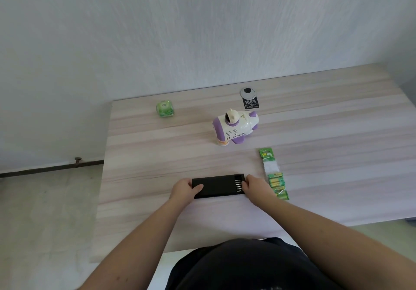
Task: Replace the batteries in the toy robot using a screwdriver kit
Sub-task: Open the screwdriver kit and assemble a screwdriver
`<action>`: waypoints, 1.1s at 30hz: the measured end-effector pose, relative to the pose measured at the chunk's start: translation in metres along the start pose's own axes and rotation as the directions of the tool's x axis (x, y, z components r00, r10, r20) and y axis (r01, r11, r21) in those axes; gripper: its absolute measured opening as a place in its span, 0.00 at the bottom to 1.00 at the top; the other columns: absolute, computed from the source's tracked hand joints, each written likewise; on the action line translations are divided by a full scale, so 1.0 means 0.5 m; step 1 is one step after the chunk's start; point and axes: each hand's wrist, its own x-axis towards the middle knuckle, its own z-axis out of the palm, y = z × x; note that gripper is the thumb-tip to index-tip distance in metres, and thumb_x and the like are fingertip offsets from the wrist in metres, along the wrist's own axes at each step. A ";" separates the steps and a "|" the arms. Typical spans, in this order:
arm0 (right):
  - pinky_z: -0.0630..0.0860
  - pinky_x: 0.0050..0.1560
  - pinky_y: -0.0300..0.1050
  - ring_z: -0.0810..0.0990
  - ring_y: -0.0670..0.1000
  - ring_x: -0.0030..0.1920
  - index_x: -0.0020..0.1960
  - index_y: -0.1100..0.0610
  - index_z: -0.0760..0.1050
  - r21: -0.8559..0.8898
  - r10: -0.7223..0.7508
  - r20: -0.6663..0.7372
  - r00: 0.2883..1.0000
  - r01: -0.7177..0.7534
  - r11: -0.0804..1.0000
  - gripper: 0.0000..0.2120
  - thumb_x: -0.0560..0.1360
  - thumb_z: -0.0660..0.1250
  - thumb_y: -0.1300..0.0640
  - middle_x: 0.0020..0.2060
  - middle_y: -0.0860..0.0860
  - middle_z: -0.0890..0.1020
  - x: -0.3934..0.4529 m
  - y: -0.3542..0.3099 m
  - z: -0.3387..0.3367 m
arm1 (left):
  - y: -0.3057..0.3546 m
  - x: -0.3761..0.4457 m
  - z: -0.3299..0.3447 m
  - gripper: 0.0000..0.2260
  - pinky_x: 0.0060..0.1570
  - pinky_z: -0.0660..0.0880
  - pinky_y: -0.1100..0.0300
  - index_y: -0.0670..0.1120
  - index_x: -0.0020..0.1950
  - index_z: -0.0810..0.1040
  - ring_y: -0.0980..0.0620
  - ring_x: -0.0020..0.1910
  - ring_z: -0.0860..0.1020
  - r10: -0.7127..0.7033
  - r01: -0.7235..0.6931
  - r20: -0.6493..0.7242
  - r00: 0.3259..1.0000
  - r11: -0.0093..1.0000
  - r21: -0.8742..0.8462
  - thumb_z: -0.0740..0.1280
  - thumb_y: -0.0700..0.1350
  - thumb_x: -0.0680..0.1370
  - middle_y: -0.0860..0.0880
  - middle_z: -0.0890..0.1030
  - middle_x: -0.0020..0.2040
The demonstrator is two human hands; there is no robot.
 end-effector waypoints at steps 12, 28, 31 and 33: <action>0.70 0.34 0.43 0.78 0.56 0.38 0.42 0.56 0.72 -0.029 0.061 0.013 0.998 -0.061 0.998 0.08 0.75 0.56 0.55 0.37 0.54 0.78 -0.001 -0.016 0.003 | 0.002 -0.014 -0.011 0.12 0.23 0.71 0.63 0.44 0.40 0.71 0.51 0.24 0.73 -0.048 0.053 0.043 0.998 0.990 -0.132 0.69 0.49 0.77 0.48 0.74 0.33; 0.73 0.37 0.45 0.77 0.59 0.40 0.43 0.57 0.69 -0.021 0.061 -0.030 0.998 -0.062 0.998 0.06 0.75 0.56 0.56 0.38 0.56 0.78 0.005 -0.018 0.002 | -0.012 -0.009 -0.018 0.14 0.29 0.71 0.62 0.46 0.39 0.69 0.50 0.22 0.73 -0.066 0.072 0.074 0.995 0.993 -0.091 0.68 0.53 0.77 0.47 0.74 0.26; 0.72 0.37 0.46 0.77 0.59 0.40 0.44 0.58 0.69 -0.023 0.063 -0.028 0.998 -0.064 0.998 0.06 0.76 0.56 0.56 0.38 0.56 0.77 0.006 -0.019 0.002 | -0.009 -0.010 -0.019 0.15 0.28 0.70 0.62 0.46 0.38 0.69 0.50 0.22 0.71 -0.066 0.073 0.066 0.996 0.991 -0.113 0.68 0.52 0.77 0.47 0.73 0.27; 0.71 0.37 0.46 0.76 0.59 0.39 0.45 0.58 0.68 -0.024 0.068 -0.029 0.997 -0.069 0.997 0.06 0.76 0.56 0.56 0.38 0.56 0.76 0.007 -0.019 0.001 | -0.010 -0.013 -0.018 0.15 0.27 0.69 0.62 0.46 0.37 0.68 0.50 0.22 0.70 -0.056 0.063 0.055 0.997 0.989 -0.135 0.68 0.51 0.77 0.47 0.72 0.27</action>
